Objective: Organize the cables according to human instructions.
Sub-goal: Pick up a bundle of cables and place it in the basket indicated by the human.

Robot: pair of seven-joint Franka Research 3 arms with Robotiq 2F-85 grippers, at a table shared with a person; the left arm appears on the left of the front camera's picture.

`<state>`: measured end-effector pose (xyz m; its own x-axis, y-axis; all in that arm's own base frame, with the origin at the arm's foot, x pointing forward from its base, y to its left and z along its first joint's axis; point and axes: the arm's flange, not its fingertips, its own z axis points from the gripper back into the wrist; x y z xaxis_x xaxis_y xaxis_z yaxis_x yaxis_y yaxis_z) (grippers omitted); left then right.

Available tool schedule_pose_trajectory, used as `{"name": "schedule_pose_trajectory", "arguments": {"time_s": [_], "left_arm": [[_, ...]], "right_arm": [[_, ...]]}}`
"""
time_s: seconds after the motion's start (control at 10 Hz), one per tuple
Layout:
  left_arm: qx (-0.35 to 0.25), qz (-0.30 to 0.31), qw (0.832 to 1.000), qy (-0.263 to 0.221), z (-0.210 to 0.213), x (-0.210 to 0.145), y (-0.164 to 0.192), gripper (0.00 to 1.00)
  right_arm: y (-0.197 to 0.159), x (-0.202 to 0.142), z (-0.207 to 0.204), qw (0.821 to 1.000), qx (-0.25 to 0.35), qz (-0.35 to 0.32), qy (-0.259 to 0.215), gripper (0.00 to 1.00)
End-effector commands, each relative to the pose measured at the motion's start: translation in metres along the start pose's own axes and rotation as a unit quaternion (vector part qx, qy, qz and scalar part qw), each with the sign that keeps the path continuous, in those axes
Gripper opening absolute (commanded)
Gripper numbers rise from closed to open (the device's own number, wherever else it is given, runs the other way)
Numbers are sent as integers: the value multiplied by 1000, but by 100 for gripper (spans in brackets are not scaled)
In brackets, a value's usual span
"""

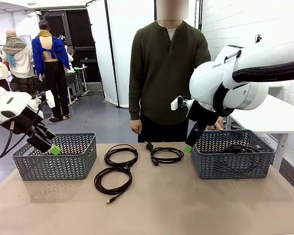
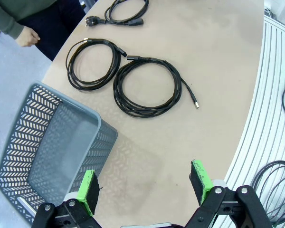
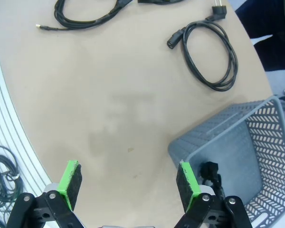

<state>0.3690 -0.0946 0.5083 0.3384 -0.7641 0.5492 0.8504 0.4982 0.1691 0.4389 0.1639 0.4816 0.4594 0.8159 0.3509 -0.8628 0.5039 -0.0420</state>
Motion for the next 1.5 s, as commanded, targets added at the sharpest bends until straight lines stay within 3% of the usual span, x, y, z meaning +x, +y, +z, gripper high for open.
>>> {"name": "schedule_pose_trajectory", "arguments": {"time_s": [0.0,0.9,1.4], "left_arm": [[-7,-1,1000,-7,0,-2,2,100],[-7,-1,1000,-7,0,-2,2,100],[-7,-1,1000,-7,0,-2,2,100]], "right_arm": [[0,-1,-1,1000,-2,-1,1,100],[0,0,0,1000,0,0,0,100],[-23,61,-14,997,-10,-70,18,100]]}}
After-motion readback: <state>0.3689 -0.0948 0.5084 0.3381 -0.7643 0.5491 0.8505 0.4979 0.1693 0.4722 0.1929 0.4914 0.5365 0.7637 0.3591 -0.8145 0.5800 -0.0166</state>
